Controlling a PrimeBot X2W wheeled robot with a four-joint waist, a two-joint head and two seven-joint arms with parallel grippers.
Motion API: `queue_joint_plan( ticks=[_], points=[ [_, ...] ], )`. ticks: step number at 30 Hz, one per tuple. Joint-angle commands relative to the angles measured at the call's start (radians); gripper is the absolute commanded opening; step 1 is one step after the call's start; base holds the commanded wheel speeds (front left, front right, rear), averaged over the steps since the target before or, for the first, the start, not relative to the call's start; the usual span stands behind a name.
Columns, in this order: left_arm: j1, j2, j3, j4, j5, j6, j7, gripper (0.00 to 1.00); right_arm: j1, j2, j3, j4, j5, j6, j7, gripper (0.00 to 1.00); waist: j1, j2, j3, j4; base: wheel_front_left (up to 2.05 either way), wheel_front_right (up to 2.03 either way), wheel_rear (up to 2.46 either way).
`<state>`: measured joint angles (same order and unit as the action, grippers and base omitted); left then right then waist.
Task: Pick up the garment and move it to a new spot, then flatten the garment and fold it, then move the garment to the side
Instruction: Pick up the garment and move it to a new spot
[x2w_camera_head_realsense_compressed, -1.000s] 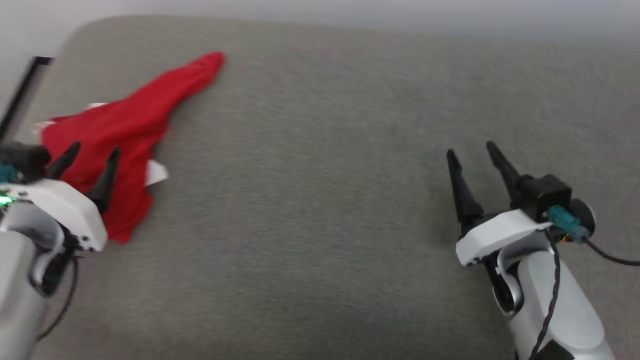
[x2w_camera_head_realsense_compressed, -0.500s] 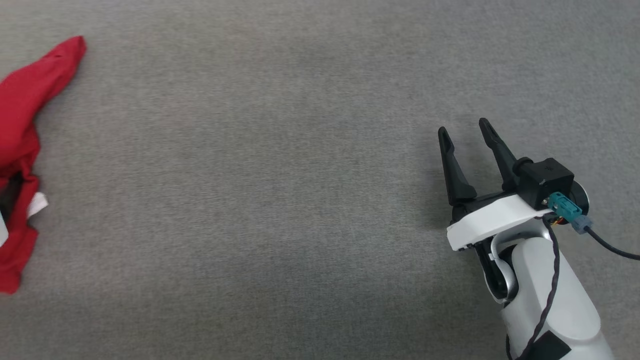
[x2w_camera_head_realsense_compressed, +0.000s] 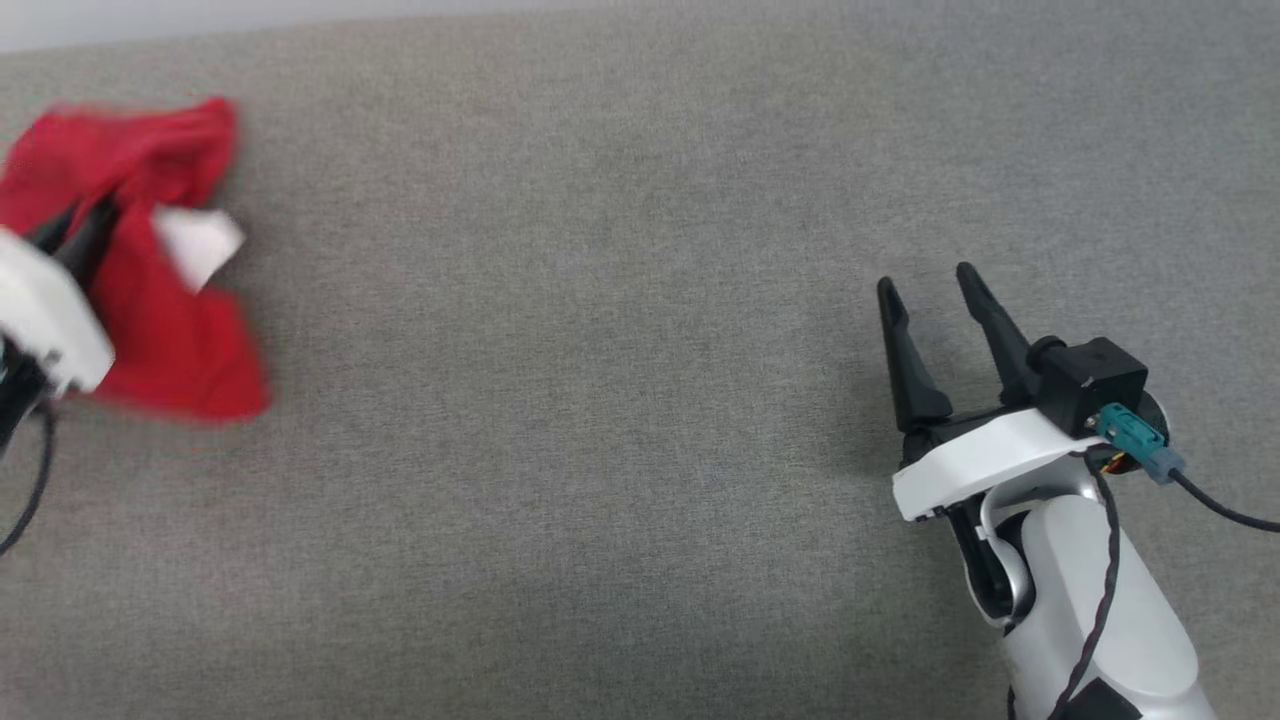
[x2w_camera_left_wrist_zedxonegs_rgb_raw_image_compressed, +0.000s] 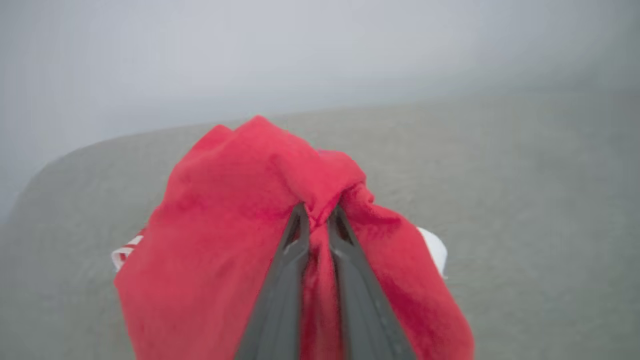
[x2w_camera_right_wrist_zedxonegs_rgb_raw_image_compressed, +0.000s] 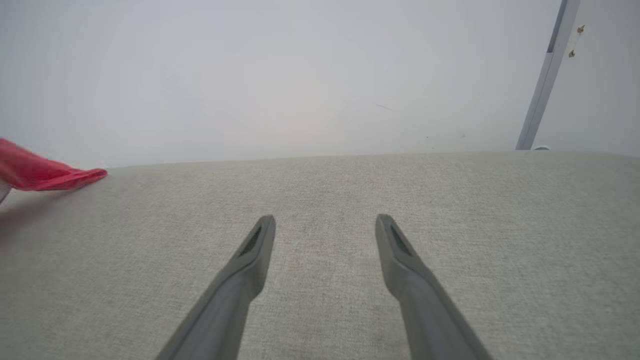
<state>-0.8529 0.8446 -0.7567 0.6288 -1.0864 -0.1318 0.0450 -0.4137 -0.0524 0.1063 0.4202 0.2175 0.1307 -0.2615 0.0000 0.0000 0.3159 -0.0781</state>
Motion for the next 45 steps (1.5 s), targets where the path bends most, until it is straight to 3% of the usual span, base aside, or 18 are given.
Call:
queue_joint_plan(
  ticks=[1,8,15,17,26,33,39,40,42,44,45],
  points=[
    [-0.028,-0.006,-0.004,-0.026,-0.018,0.002,-0.004,0.0,0.01,0.001,0.007,0.0,0.012,0.0,-0.005,1.0,0.0,0.0,-0.006,-0.003,0.0,0.0,0.0],
    [-0.113,-0.057,-0.051,-0.303,-0.183,0.002,0.035,0.0,0.012,0.0,0.023,-0.015,0.072,0.0,-0.005,1.0,0.0,0.0,0.001,-0.061,0.0,0.0,0.0],
    [-0.153,-0.207,-0.131,-0.491,-0.307,0.002,0.083,0.0,0.016,0.001,0.026,-0.045,0.144,0.0,-0.005,1.0,0.0,0.0,0.053,-0.188,0.0,0.0,0.0],
    [-0.156,-0.225,-0.153,-0.499,-0.318,0.002,0.096,0.0,0.019,0.0,0.023,-0.051,0.159,0.0,-0.005,1.0,0.0,0.0,0.066,-0.218,0.0,0.0,0.0],
    [-0.128,-0.115,-0.25,-0.325,-0.304,0.002,0.165,0.0,0.037,0.002,0.036,-0.08,0.228,0.0,-0.005,1.0,0.0,0.0,0.112,-0.335,0.0,0.0,0.0],
    [-0.172,-0.054,-0.347,-0.241,-0.224,0.002,0.192,0.0,0.046,0.001,0.044,-0.09,0.254,0.0,-0.005,1.0,0.0,0.0,0.123,-0.364,0.0,0.0,0.0],
    [-0.185,-0.041,-0.465,-0.204,-0.17,0.002,0.226,0.0,0.044,0.001,0.045,-0.095,0.257,0.0,-0.005,1.0,0.0,0.0,0.126,-0.37,0.0,0.0,0.0],
    [-0.19,-0.042,-0.479,-0.201,-0.159,0.002,0.224,0.04,0.044,0.001,0.044,-0.095,0.254,0.0,-0.005,1.0,0.0,0.0,0.125,-0.368,0.0,0.0,0.0],
    [-0.2,-0.049,-0.491,-0.198,-0.157,0.002,0.196,0.25,0.044,0.001,0.039,-0.094,0.247,0.0,-0.005,1.0,0.0,0.0,0.12,-0.36,0.0,0.0,0.0],
    [-0.219,-0.06,-0.49,-0.206,-0.171,0.002,0.149,0.57,0.043,0.001,0.031,-0.091,0.237,0.0,-0.005,1.0,0.0,0.0,0.112,-0.346,0.0,0.0,0.0],
    [-0.228,-0.067,-0.487,-0.213,-0.18,0.002,0.124,0.87,0.043,0.001,0.024,-0.088,0.23,0.0,-0.005,1.0,0.0,0.0,0.105,-0.336,0.0,0.0,0.0]
  ],
)
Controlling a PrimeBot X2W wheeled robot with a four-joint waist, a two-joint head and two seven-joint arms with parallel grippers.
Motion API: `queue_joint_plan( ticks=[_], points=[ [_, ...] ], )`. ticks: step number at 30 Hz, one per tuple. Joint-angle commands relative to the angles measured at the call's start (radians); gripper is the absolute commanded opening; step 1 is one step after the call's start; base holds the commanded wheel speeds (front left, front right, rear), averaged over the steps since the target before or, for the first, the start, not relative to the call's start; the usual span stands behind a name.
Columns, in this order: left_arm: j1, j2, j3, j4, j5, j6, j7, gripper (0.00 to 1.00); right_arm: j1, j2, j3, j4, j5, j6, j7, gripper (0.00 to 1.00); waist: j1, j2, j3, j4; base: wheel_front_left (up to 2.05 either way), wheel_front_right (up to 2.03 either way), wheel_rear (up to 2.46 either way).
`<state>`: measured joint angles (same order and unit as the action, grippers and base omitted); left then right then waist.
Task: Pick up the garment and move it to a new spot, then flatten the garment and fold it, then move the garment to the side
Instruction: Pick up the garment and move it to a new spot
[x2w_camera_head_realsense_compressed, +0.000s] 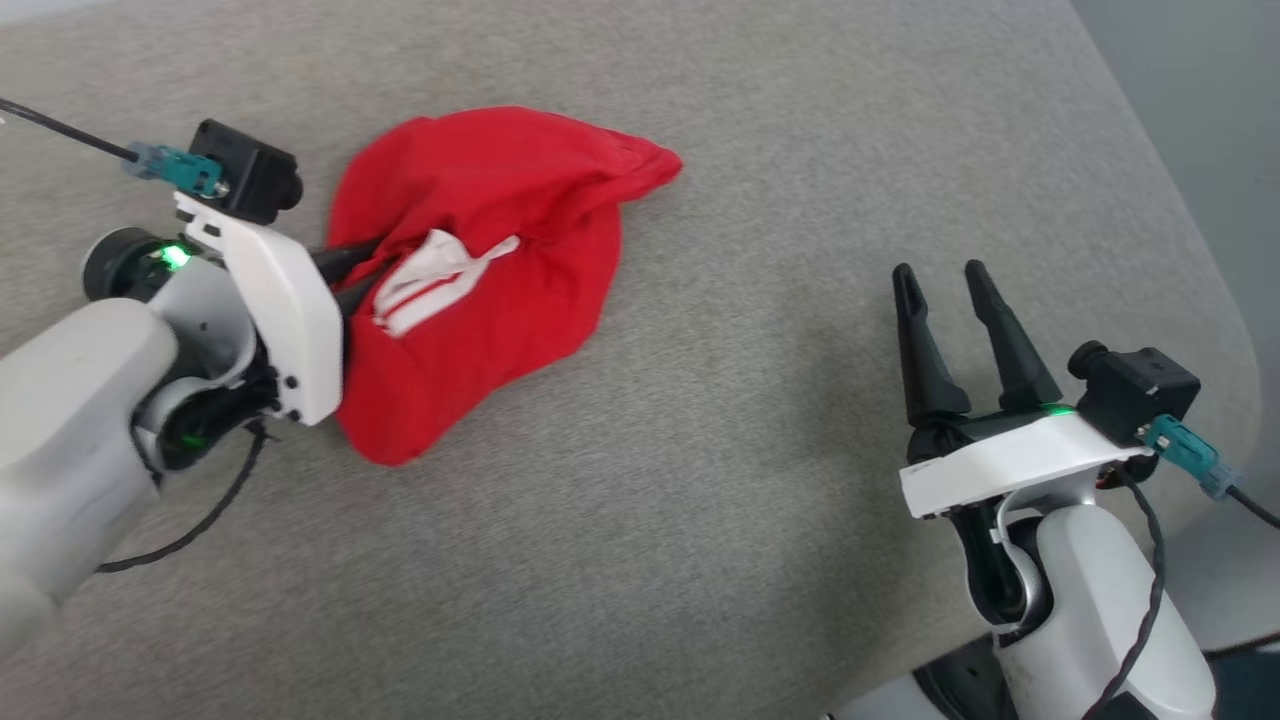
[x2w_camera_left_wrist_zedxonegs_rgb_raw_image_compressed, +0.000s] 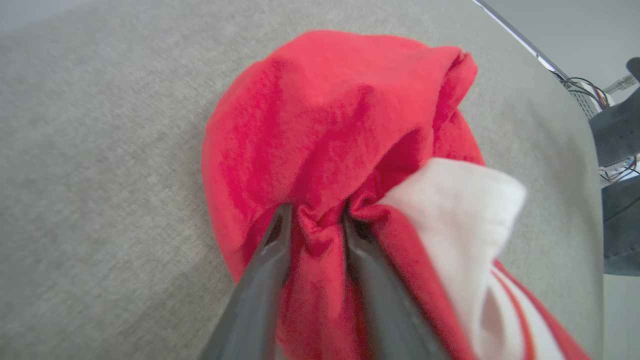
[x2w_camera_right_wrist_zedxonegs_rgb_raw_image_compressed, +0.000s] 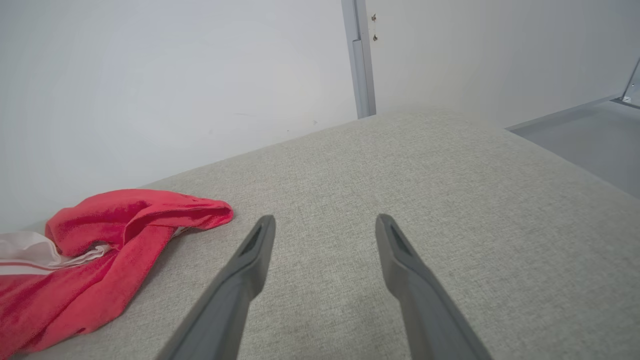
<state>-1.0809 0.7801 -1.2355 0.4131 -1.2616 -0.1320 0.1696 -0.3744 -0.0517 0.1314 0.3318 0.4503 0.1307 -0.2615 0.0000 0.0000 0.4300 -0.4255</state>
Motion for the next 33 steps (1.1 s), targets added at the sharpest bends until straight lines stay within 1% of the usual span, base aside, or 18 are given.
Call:
queue_joint_plan(
  ticks=[1,6,11,14,17,19,23,27,28,33],
  points=[
    [-0.011,-0.008,-0.009,-0.006,-0.008,0.003,-0.024,1.0,0.005,0.0,-0.009,0.003,-0.011,0.0,-0.005,1.0,0.0,0.0,-0.017,0.023,0.0,0.0,0.0],
    [-0.01,-0.032,0.002,-0.044,-0.056,0.002,-0.167,1.0,0.016,0.0,-0.037,0.018,-0.064,0.0,-0.005,1.0,0.0,0.0,-0.073,0.098,0.0,0.0,0.0],
    [0.082,-0.044,0.017,-0.045,-0.109,0.002,-0.349,1.0,0.026,0.0,-0.067,0.031,-0.113,0.0,-0.005,1.0,0.0,0.0,-0.128,0.179,0.0,0.0,0.0],
    [0.154,-0.046,0.028,-0.012,-0.134,0.002,-0.41,1.0,0.032,-0.001,-0.077,0.044,-0.143,0.0,-0.005,1.0,0.0,0.0,-0.158,0.223,0.0,0.0,0.0],
    [0.249,-0.071,0.075,0.036,-0.148,0.002,-0.433,1.0,0.036,-0.001,-0.091,0.055,-0.173,0.0,-0.005,1.0,0.0,0.0,-0.188,0.265,0.0,0.0,0.0],
    [0.3,-0.094,0.174,0.071,-0.087,0.002,-0.435,1.0,0.045,-0.001,-0.112,0.062,-0.195,0.0,-0.005,1.0,0.0,0.0,-0.209,0.297,0.0,0.0,0.0],
    [0.484,-0.168,0.392,0.112,0.069,0.002,-0.435,1.0,0.069,-0.001,-0.148,0.075,-0.235,0.0,-0.005,1.0,0.0,0.0,-0.256,0.346,0.0,0.0,0.0],
    [0.646,-0.224,0.597,0.11,0.216,0.002,-0.436,1.0,0.091,-0.001,-0.175,0.086,-0.264,0.0,-0.005,1.0,0.0,0.0,-0.3,0.38,0.0,0.0,0.0],
    [0.646,-0.224,0.597,0.11,0.216,0.002,-0.436,1.0,0.091,-0.001,-0.175,0.086,-0.264,0.0,-0.005,1.0,0.0,0.0,-0.3,0.38,0.0,0.0,0.0],
    [0.831,-0.301,0.843,0.074,0.397,0.002,-0.436,1.0,0.134,-0.012,-0.202,0.09,-0.275,0.0,-0.005,1.0,0.0,0.0,-0.351,0.41,0.0,0.0,0.0]
  ],
)
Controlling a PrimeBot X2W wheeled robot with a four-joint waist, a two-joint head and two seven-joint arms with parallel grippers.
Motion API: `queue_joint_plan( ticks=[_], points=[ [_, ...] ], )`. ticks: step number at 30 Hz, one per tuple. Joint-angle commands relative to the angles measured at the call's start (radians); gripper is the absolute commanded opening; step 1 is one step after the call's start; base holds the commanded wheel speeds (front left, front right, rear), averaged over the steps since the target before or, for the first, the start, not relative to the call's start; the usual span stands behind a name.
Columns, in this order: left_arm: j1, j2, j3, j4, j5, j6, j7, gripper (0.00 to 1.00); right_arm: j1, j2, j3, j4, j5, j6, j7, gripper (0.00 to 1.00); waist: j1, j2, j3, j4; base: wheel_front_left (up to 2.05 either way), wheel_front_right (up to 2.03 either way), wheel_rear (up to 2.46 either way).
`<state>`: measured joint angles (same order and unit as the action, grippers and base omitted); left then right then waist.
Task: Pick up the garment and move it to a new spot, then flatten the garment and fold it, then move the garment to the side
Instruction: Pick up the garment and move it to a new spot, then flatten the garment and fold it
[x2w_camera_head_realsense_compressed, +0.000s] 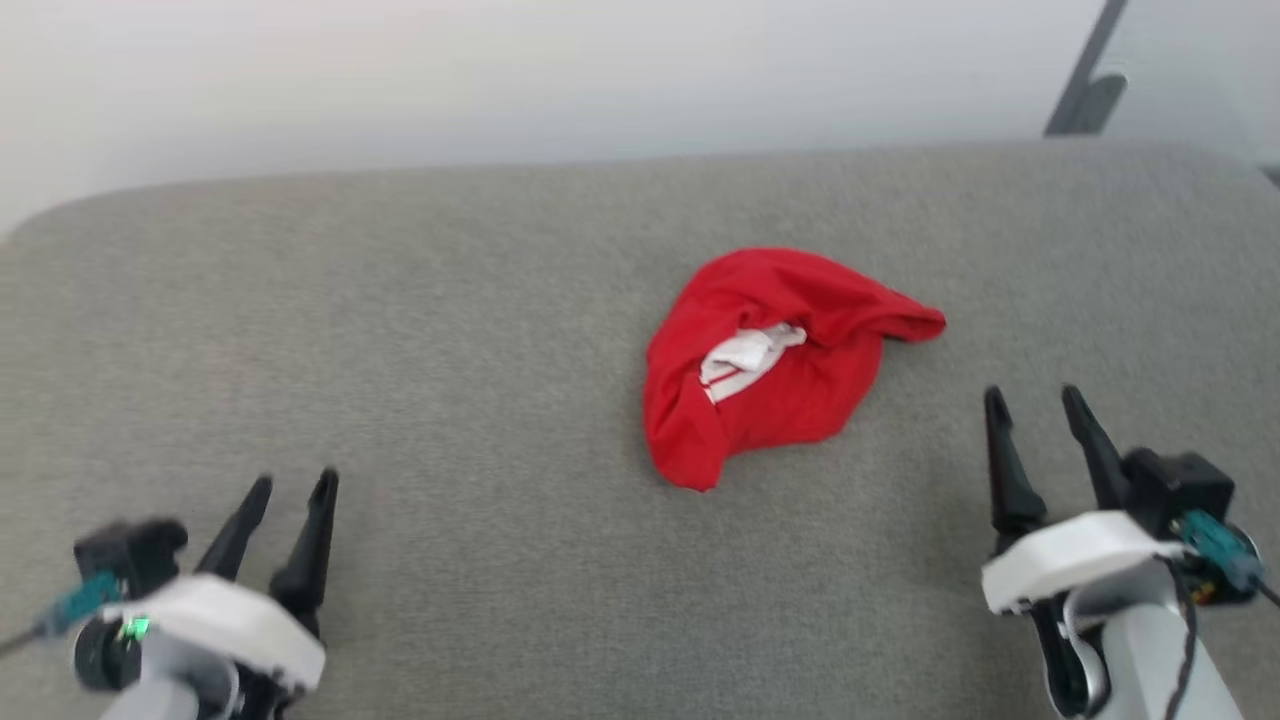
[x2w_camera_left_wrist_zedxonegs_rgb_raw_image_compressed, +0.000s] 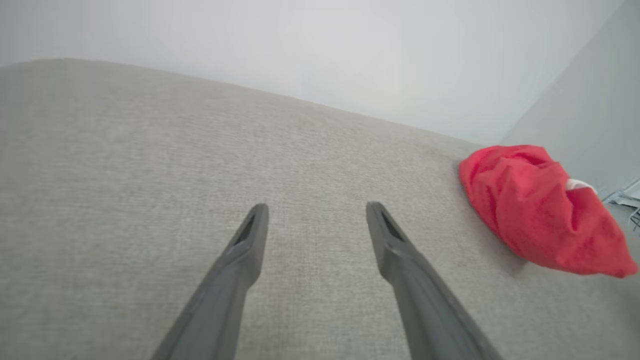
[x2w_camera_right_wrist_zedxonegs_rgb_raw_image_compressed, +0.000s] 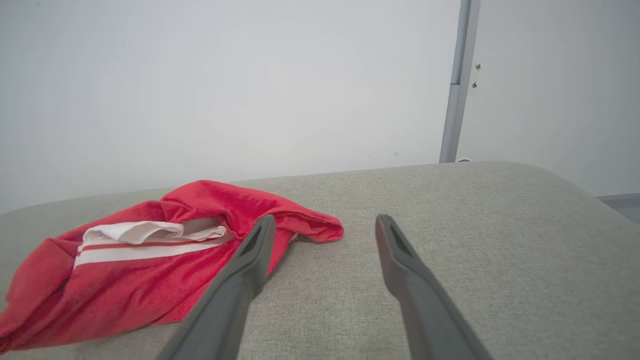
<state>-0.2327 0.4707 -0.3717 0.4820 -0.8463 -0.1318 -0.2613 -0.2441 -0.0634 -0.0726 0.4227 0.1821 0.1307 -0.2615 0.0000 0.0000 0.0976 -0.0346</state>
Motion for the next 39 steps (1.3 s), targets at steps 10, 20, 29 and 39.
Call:
queue_joint_plan(
  ticks=[10,20,29,39],
  points=[
    [0.238,-0.124,0.281,-0.175,0.343,0.002,-0.005,1.0,0.081,-0.026,-0.018,-0.02,0.022,0.0,-0.005,1.0,0.0,0.0,-0.075,0.034,0.0,0.0,0.0],
    [0.326,-0.192,0.39,-0.307,0.525,0.002,-0.005,1.0,0.108,-0.021,-0.037,-0.088,0.015,0.0,-0.005,1.0,0.0,0.0,-0.066,0.022,0.0,0.0,0.0],
    [0.333,-0.219,0.392,-0.317,0.519,0.002,-0.005,1.0,0.098,-0.014,-0.022,-0.081,0.006,0.0,-0.005,1.0,0.0,0.0,-0.047,0.025,0.0,0.0,0.0],
    [0.313,-0.252,0.362,-0.311,0.51,0.002,-0.005,1.0,0.044,-0.066,0.058,-0.047,0.004,0.0,0.046,1.0,0.0,0.0,-0.016,0.065,0.0,0.0,0.0]
  ],
)
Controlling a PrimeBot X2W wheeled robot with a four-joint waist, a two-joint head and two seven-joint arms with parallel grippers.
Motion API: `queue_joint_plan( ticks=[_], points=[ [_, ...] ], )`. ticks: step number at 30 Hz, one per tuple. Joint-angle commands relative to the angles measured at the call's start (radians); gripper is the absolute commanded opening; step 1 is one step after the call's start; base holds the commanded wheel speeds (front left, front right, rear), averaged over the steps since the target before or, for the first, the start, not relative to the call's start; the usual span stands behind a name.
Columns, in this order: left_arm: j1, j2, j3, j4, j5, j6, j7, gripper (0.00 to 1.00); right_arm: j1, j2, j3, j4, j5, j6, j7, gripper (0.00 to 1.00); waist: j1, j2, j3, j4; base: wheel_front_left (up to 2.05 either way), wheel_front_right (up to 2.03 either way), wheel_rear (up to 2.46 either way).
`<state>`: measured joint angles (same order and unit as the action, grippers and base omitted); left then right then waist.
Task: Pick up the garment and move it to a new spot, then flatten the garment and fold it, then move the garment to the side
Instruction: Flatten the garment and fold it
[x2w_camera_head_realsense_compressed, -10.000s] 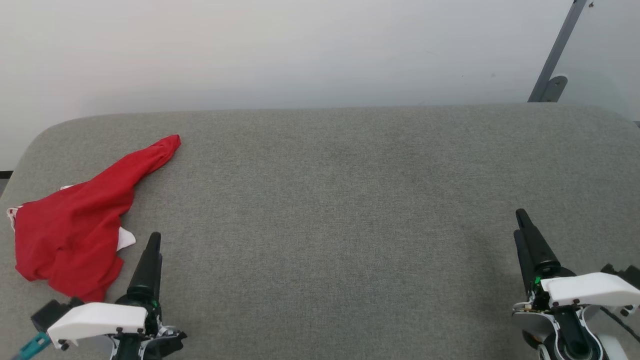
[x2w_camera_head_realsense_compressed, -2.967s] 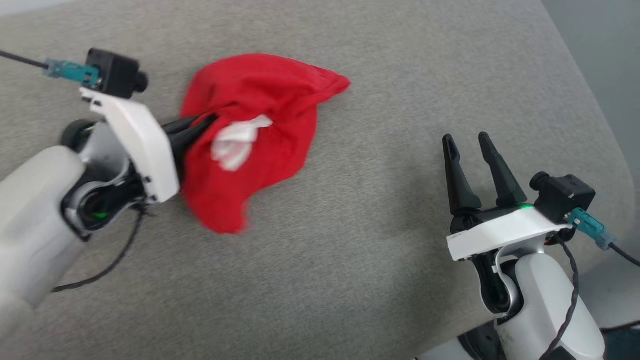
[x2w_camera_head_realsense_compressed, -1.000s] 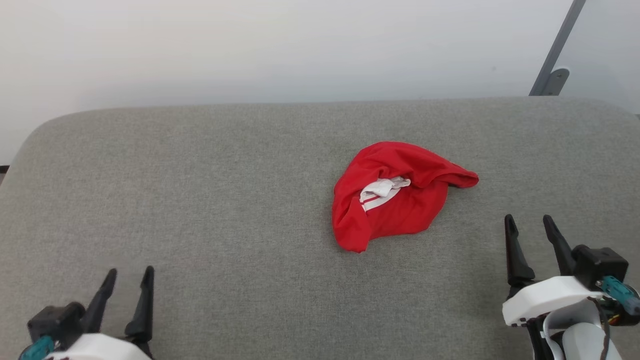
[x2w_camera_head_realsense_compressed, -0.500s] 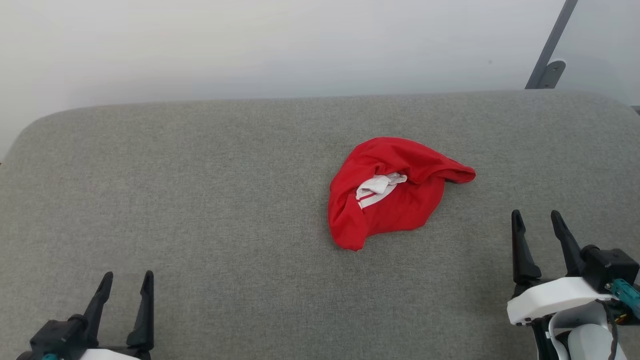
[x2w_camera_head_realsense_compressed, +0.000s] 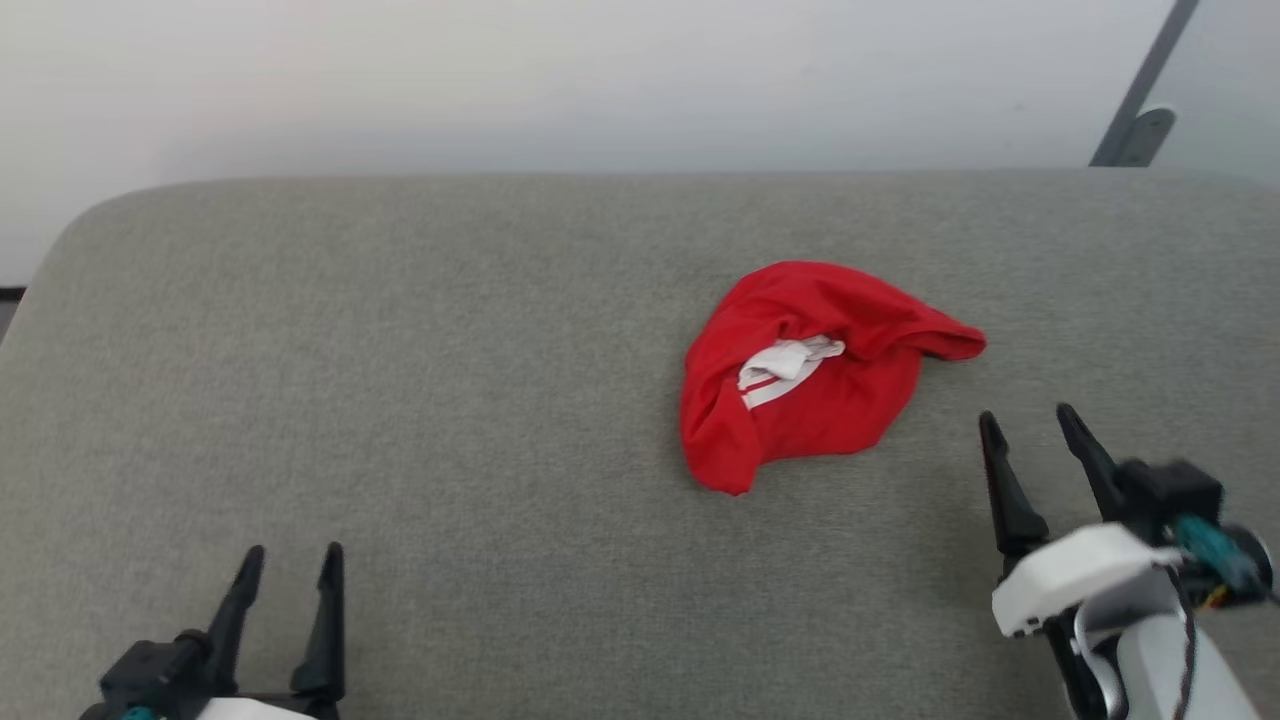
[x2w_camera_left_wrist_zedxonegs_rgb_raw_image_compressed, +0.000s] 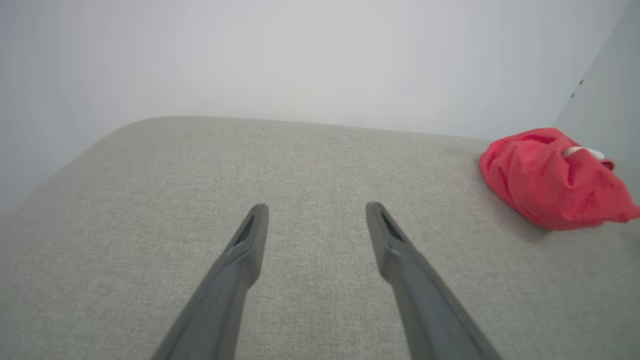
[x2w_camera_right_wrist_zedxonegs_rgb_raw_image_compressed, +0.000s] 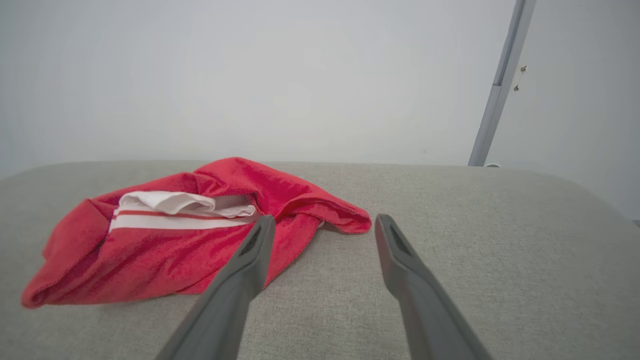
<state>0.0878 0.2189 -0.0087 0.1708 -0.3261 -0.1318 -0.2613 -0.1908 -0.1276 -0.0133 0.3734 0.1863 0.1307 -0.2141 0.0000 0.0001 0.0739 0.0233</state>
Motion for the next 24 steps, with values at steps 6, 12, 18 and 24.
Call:
queue_joint_plan(
  ticks=[6,12,18,24],
  points=[
    [-0.039,-0.023,-0.03,0.016,-0.025,0.002,-0.005,1.0,-0.113,-0.105,0.137,0.011,0.009,0.0,0.195,1.0,0.0,-0.0001,0.056,0.05,0.0,0.0,0.0],
    [-0.07,-0.042,-0.072,0.039,-0.035,0.002,-0.005,1.0,-0.243,-0.214,0.328,-0.042,0.067,0.0,0.37,1.0,0.0,-0.0001,0.087,0.095,0.0,0.0,0.0],
    [-0.091,-0.054,-0.105,0.063,-0.05,0.002,-0.005,1.0,-0.347,-0.321,0.507,-0.094,0.17,0.0,0.537,1.0,0.0,-0.0001,0.098,0.136,0.0,0.0,0.0],
    [-0.104,-0.064,-0.111,0.077,-0.065,0.002,-0.005,1.0,-0.395,-0.394,0.613,-0.111,0.242,0.0,0.62,1.0,0.0,-0.0001,0.102,0.168,0.0,0.0,0.0]
  ],
)
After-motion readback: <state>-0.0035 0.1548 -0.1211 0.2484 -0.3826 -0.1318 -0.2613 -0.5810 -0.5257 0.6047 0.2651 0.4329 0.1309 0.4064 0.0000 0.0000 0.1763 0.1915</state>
